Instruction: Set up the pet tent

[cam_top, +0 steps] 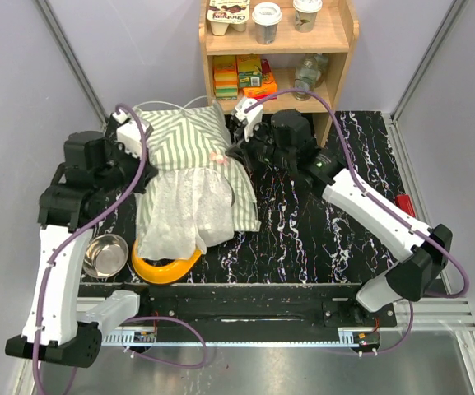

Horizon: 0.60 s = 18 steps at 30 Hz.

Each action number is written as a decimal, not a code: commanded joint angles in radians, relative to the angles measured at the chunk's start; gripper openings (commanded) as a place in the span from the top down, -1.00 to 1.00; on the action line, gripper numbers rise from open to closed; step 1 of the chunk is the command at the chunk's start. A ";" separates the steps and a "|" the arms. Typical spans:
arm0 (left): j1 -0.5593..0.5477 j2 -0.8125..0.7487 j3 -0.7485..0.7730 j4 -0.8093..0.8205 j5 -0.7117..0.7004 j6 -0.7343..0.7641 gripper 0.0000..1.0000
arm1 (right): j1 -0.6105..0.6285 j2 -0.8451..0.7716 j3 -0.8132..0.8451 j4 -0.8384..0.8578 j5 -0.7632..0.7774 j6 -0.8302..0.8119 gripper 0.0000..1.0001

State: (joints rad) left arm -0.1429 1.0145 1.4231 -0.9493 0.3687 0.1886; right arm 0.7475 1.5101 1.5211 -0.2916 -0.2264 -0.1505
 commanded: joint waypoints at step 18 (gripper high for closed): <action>0.064 0.004 0.088 0.433 -0.438 0.251 1.00 | 0.053 0.589 0.840 0.235 -0.071 -0.090 1.00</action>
State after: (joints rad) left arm -0.1066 0.9489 1.5749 -0.8253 -0.0147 0.3553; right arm 0.8093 1.9533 2.1509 -0.1108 -0.3271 -0.2131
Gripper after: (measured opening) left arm 0.049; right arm 0.019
